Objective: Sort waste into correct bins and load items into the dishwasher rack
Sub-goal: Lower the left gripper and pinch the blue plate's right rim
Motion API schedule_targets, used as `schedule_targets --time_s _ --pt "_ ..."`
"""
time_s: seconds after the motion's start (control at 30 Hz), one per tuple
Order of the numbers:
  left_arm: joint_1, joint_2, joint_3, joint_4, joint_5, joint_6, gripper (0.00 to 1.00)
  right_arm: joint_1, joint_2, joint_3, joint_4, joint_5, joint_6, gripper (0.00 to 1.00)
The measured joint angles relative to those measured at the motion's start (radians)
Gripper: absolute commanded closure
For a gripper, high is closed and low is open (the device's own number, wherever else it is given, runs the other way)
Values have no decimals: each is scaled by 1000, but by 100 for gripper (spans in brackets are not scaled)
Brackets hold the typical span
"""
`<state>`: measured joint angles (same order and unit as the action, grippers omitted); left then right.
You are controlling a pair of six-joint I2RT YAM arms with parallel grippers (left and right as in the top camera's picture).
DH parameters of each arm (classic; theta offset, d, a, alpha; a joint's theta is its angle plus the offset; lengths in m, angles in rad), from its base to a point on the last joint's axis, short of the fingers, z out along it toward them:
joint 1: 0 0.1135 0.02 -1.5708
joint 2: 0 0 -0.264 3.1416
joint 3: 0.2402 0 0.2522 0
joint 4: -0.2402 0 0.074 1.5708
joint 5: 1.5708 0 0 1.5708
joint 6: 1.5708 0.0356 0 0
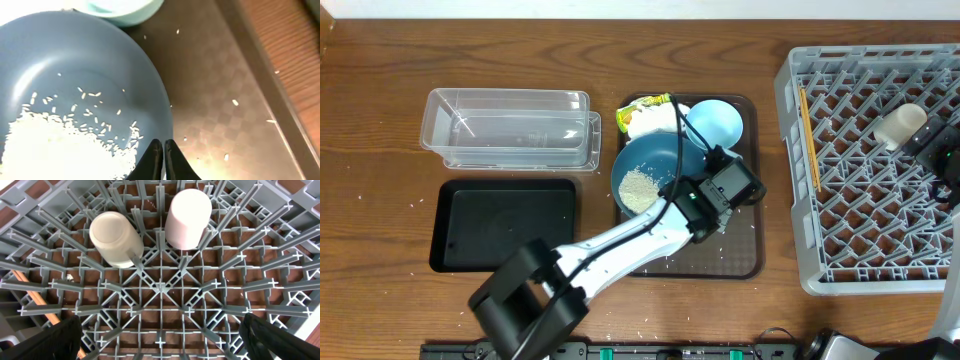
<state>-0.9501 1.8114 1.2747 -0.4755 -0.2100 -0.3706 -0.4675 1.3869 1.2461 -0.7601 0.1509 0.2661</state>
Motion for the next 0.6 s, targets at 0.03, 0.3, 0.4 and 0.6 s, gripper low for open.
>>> schedule_targets --time_s 0.03,0.3,0.4,0.6 --pt "0 -8 2 -3 0 0 94 0 0 0 0 0 0 1" --pt "0 -13 4 -16 -2 -2 50 0 0 0 0 0 0 1" --pt "0 -13 4 -5 0 -6 45 0 0 0 0 0 0 1" --pt "0 7 4 48 1 -7 42 0 0 0 0 0 0 1"
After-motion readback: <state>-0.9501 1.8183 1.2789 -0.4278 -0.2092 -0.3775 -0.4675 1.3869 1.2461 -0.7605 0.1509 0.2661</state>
